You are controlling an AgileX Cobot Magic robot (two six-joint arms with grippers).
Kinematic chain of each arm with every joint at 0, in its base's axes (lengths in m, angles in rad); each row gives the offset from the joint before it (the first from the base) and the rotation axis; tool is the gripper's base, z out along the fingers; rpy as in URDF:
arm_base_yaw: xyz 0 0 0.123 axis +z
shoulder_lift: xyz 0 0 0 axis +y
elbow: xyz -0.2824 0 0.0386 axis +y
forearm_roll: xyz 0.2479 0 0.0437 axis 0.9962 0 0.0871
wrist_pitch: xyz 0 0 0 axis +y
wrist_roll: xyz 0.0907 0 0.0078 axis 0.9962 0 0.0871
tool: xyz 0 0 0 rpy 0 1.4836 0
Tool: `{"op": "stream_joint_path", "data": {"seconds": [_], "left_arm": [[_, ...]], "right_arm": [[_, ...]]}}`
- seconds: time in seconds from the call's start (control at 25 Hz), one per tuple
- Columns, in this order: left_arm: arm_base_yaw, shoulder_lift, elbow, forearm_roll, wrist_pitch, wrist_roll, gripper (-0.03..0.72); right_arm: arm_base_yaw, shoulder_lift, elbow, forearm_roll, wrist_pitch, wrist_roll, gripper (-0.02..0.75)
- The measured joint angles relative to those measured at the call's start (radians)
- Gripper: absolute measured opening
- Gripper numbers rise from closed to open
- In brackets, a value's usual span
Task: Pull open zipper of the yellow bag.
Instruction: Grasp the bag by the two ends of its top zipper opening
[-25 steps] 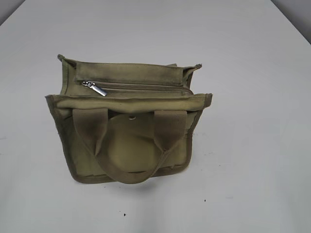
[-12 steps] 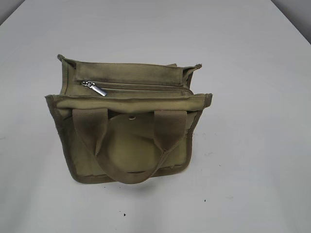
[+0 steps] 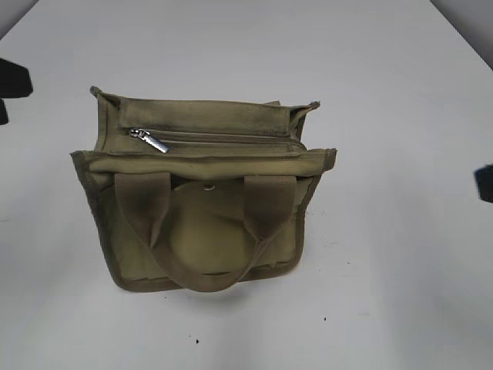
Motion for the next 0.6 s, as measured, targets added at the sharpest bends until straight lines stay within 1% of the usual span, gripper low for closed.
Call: {"op": "stream_joint_path", "data": {"seconds": [0.12,0.28,0.36,0.6], "left_arm": [[0.0,0.121,-0.062,-0.023,0.037,0.014,0.435],[-0.001,0.27,-0.138,-0.029,0.106,0.029,0.435],[-0.012,0.328,-0.176,-0.03,0.14,0.029,0.435],[-0.114,0.433,-0.266,-0.025,0.147,0.03,0.435]], "right_arm": [[0.05,0.173,-0.074,0.031,-0.05,-0.081,0.587],[0.124,0.36,-0.183,0.041,-0.139,-0.142,0.587],[0.154,0.452,-0.234,0.043,-0.172,-0.173,0.587],[0.222,0.662,-0.385,0.046,-0.209,-0.191,0.587]]}}
